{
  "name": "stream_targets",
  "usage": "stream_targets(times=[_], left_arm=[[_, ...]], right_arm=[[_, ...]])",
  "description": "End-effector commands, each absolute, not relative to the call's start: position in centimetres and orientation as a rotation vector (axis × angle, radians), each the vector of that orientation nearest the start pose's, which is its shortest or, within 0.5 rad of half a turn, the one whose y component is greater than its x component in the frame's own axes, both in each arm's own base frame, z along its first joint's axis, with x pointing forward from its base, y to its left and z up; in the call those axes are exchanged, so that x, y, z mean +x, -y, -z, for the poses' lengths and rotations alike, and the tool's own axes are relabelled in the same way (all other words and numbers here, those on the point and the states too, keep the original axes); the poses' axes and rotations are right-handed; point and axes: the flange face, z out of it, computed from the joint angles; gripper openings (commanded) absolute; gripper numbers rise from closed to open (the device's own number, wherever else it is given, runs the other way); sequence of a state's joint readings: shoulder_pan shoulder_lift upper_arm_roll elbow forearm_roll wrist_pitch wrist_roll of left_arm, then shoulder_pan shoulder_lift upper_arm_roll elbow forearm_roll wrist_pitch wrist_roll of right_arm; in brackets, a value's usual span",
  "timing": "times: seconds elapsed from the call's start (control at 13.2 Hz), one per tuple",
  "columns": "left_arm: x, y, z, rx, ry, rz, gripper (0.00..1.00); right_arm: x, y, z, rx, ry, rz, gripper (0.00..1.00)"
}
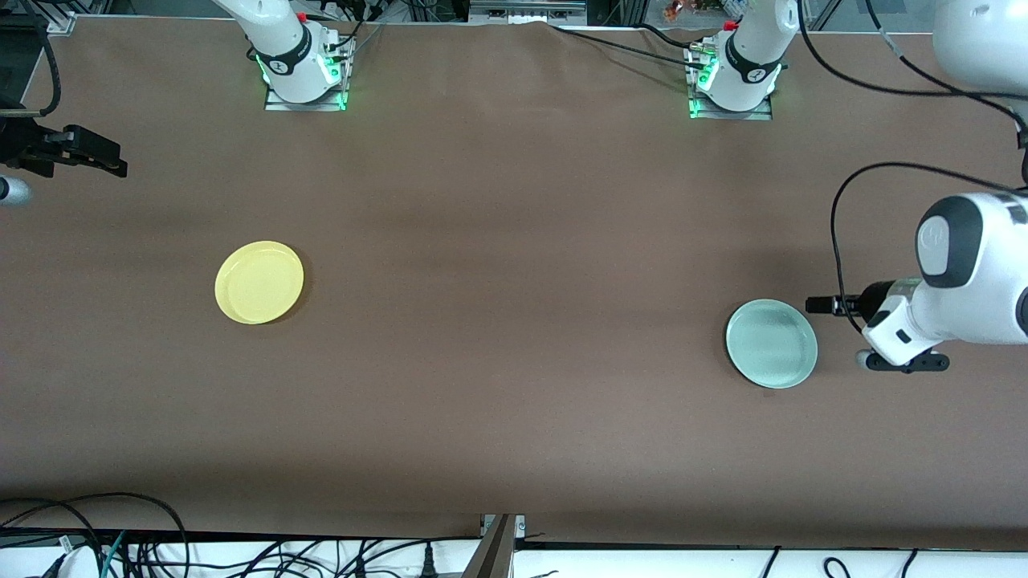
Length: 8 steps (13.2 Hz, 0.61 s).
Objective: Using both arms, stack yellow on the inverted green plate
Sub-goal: 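Reach the left gripper down to the rim of the green plate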
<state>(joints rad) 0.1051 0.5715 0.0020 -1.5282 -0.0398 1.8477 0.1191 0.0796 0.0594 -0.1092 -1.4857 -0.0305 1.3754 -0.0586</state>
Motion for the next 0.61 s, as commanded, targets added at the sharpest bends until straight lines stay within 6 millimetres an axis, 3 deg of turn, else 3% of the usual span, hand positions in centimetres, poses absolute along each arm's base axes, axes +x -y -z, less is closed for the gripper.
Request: stream_targets(times=[0.0, 0.3, 0.53], left_arm=[[68.2, -10.2, -25.2, -3.192, -0.089, -0.315, 1.00], [67.3, -10.7, -20.9, -3.186, -0.074, -0.265, 1.00], [65.1, -10.4, -20.2, -3.176, -0.066, -0.126, 1.00]], right_arm=[[55.0, 2.0, -61.8, -3.141, 0.046, -0.254, 1.00], [55.0, 2.0, -61.8, -3.141, 0.046, -0.254, 1.00], [55.0, 2.0, -61.8, -3.141, 0.046, -0.254, 1.00]])
